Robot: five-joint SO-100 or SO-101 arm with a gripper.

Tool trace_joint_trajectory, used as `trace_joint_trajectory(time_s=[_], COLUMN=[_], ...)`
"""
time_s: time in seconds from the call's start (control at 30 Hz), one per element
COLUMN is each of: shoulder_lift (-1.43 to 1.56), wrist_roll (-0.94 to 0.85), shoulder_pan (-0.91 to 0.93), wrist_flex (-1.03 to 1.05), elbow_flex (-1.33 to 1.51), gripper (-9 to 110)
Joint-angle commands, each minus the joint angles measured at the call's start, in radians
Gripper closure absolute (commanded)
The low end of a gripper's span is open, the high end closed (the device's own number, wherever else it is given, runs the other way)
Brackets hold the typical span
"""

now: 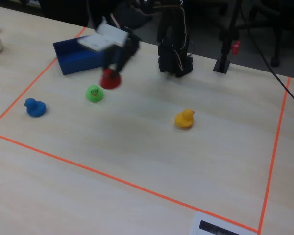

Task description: Grasp red duck and put it into box.

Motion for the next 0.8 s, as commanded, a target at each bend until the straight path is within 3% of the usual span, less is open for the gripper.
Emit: trace_joint_trajectory(time_s=[0.0, 0.17, 0.4, 0.77], shoulder_lift=[-0.009, -0.089, -0.153, -0.078], wrist_roll=[-0.031, -0.061, -0.115, -0.244], shoulder_pan=[0.367, 0.663, 0.922, 1.069], wrist_flex=[-0.008, 0.002, -0.072, -0.222], elbow_flex=[-0.101, -0.146, -0.032, 0.334], gripper=[101, 101, 101, 101])
